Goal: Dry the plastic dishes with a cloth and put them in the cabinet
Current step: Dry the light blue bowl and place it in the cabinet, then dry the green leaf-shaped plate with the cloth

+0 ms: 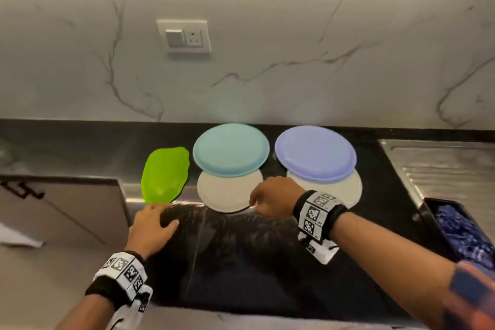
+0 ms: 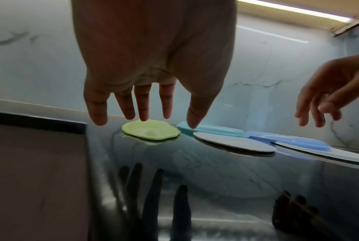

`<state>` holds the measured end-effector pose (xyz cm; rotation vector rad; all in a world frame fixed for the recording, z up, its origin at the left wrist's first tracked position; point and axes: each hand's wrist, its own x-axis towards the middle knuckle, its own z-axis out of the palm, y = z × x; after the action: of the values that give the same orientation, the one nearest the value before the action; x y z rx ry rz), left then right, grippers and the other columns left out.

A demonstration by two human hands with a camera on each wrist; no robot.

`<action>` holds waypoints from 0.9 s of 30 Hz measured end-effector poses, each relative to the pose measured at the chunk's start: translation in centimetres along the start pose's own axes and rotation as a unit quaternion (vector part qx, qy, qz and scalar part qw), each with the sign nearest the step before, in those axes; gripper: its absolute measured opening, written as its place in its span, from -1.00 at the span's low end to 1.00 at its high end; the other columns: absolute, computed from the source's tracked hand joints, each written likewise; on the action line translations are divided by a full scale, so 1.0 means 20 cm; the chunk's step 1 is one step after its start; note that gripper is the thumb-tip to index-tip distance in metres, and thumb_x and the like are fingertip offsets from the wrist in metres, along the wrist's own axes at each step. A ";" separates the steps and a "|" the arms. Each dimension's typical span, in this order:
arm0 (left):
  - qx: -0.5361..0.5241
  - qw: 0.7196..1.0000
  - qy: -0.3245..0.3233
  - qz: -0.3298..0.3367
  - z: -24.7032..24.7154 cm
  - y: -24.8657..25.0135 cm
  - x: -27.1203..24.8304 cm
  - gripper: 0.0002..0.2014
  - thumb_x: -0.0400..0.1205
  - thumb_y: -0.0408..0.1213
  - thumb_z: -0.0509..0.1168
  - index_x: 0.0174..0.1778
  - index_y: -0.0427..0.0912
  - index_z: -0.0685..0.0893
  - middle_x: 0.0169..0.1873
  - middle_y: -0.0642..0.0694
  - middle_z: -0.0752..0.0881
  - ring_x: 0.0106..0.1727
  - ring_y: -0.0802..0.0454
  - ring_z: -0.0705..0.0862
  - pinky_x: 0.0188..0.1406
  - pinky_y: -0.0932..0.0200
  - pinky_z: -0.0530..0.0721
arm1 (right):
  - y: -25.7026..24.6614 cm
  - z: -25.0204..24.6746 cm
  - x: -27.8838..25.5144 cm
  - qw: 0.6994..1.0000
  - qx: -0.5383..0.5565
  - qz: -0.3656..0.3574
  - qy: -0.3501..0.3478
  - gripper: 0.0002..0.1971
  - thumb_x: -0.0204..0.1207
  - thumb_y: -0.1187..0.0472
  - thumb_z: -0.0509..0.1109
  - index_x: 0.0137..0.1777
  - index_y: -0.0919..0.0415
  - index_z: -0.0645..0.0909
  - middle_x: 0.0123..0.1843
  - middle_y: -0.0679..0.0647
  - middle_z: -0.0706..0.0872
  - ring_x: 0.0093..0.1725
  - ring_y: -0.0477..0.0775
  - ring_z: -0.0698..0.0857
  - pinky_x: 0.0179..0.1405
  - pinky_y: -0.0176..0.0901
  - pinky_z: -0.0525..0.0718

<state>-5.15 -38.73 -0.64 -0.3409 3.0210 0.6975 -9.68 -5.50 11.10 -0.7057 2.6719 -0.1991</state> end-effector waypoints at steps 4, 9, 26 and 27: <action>-0.021 0.999 0.008 -0.041 -0.04 -0.17 -0.03 -0.43 0.47 -0.08 0.56 0.41 -0.07 0.64 0.30 -0.22 0.65 0.35 -0.28 0.60 0.40 -0.14 0.54 | -0.14 0.18 0.18 0.999 0.043 -0.019 -0.010 -0.64 0.56 -0.08 0.39 0.35 -0.14 0.67 0.29 -0.09 0.74 0.31 0.06 0.66 0.29 -0.02 0.61; -0.089 0.992 0.028 -0.081 -0.12 -0.24 0.09 -0.43 0.50 -0.20 0.55 0.42 -0.28 0.62 0.31 -0.33 0.65 0.36 -0.29 0.61 0.40 -0.10 0.53 | -0.33 0.30 0.47 0.993 0.114 -0.016 0.006 -0.42 0.57 -0.11 0.41 0.58 -0.04 0.47 0.52 0.01 0.58 0.39 0.14 0.61 0.42 0.03 0.51; -0.255 0.958 -0.047 -0.123 -0.16 -0.28 0.68 -0.39 0.58 -0.22 0.51 0.54 -0.21 0.49 0.39 -0.24 0.62 0.30 -0.19 0.64 0.36 -0.05 0.57 | -0.59 0.34 1.20 0.897 0.420 0.120 0.064 -0.87 0.63 0.33 0.27 -0.17 0.20 0.52 -0.33 0.06 0.51 -0.18 0.17 0.53 -0.13 -0.09 0.39; -0.263 0.956 -0.044 -0.125 -0.15 -0.28 0.69 -0.40 0.58 -0.27 0.50 0.53 -0.23 0.50 0.34 -0.19 0.63 0.24 -0.17 0.65 0.30 0.00 0.59 | -0.60 0.35 1.22 0.894 0.423 0.129 0.069 -0.90 0.61 0.35 0.26 -0.12 0.24 0.55 -0.34 0.05 0.51 -0.17 0.16 0.53 -0.15 -0.10 0.38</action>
<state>-17.31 -47.77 -1.37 -0.6645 2.5934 1.4345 -21.27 -28.29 -0.34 -0.0530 2.3929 -1.2691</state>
